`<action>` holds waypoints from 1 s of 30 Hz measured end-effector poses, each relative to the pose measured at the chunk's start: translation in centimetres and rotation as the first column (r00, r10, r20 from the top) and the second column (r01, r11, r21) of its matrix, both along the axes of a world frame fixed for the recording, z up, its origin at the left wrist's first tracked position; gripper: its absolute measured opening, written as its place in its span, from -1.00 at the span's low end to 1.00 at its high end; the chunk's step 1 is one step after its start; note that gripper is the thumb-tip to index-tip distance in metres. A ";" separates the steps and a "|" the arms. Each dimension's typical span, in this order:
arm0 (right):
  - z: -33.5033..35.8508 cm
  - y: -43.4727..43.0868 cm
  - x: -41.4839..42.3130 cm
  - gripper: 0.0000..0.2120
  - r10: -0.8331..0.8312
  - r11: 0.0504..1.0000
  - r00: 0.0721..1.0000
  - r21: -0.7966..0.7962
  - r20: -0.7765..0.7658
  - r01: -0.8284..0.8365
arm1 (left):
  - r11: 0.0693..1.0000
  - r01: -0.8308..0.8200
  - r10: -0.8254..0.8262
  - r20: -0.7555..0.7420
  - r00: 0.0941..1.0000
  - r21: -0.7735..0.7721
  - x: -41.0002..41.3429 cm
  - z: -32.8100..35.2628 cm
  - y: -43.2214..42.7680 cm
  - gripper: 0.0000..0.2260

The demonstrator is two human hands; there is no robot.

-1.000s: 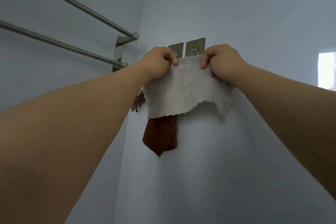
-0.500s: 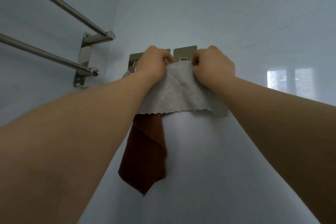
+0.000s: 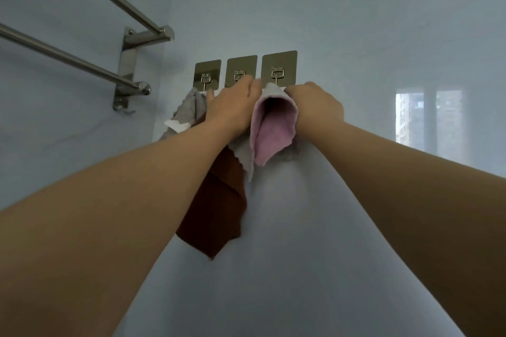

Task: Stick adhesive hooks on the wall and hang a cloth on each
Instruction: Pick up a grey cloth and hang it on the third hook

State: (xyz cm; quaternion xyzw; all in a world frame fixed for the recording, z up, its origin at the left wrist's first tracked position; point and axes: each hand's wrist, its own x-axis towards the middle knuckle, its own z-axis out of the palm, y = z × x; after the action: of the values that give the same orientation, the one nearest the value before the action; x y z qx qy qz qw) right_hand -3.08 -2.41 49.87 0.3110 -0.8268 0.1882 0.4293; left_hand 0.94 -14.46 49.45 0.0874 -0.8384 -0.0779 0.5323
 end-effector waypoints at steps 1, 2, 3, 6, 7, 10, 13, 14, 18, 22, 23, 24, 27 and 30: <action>-0.2 0.0 0.0 -0.79 0.024 1.000 0.999 -0.006 0.043 -0.024 | 0.991 0.093 -0.092 -0.011 0.996 0.093 0.2 -0.5 0.2 -0.69; -0.4 0.1 0.0 -0.83 0.054 0.999 0.995 -0.014 0.090 -0.053 | 0.971 0.163 -0.160 -0.031 0.987 0.178 0.4 -1.0 0.3 -0.68; -0.6 0.2 -0.1 -0.87 0.087 0.996 0.988 -0.025 0.127 -0.085 | 0.960 0.187 -0.186 -0.026 0.982 0.208 0.6 -1.2 0.4 -0.70; -1.1 0.8 -0.4 -0.83 0.235 0.967 0.951 -0.149 0.201 -0.208 | 0.993 0.042 -0.053 0.096 0.994 0.115 0.8 -2.0 0.0 -0.75; -1.4 1.1 -0.4 -0.78 0.273 0.952 0.936 -0.202 0.222 -0.229 | 0.997 -0.017 0.008 0.119 0.993 0.075 0.8 -2.3 0.1 -0.74; -2.0 1.9 -0.5 -0.71 0.259 0.946 0.937 -0.258 0.233 -0.198 | 0.982 -0.187 0.191 0.135 0.972 -0.041 0.2 -3.0 0.4 -0.64; -2.6 2.7 -0.7 -0.74 0.190 0.957 0.958 -0.256 0.213 -0.133 | 0.970 -0.235 0.240 0.109 0.965 -0.058 -0.3 -3.5 0.9 -0.51; -2.8 3.0 -0.7 -0.74 0.175 0.959 0.961 -0.256 0.212 -0.119 | 0.969 -0.241 0.245 0.094 0.965 -0.052 -0.3 -3.6 1.2 -0.48; -3.9 4.2 -0.7 -0.75 0.150 0.964 0.964 -0.248 0.220 -0.094 | 0.977 -0.212 0.209 0.076 0.975 0.032 -0.1 -4.2 1.9 -0.36; -5.1 5.6 -0.3 -0.76 0.155 0.967 0.953 -0.237 0.260 -0.093 | 0.978 -0.182 0.178 0.045 0.983 0.106 0.7 -5.4 3.0 -0.38; -5.5 6.0 -0.1 -0.76 0.161 0.967 0.949 -0.234 0.272 -0.097 | 0.979 -0.170 0.167 0.035 0.985 0.110 1.1 -5.9 3.4 -0.41; -6.0 6.3 0.1 -0.76 0.166 0.967 0.944 -0.233 0.284 -0.100 | 0.982 -0.153 0.154 0.001 0.988 0.106 1.4 -6.3 3.8 -0.44; -7.4 7.3 0.7 -0.77 0.186 0.964 0.932 -0.242 0.312 -0.111 | 0.989 -0.135 0.143 -0.167 0.976 0.057 2.4 -7.5 5.2 -0.57; -9.1 8.3 1.2 -0.78 0.211 0.957 0.914 -0.265 0.346 -0.120 | 0.976 -0.216 0.206 -0.240 0.949 -0.018 3.1 -9.5 6.6 -0.70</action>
State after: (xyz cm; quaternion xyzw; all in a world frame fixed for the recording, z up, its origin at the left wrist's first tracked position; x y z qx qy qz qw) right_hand -1.86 5.89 40.73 0.2855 -0.8346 0.3773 0.2820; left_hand 4.05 -7.89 39.92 0.1550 -0.7563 -0.0122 0.6355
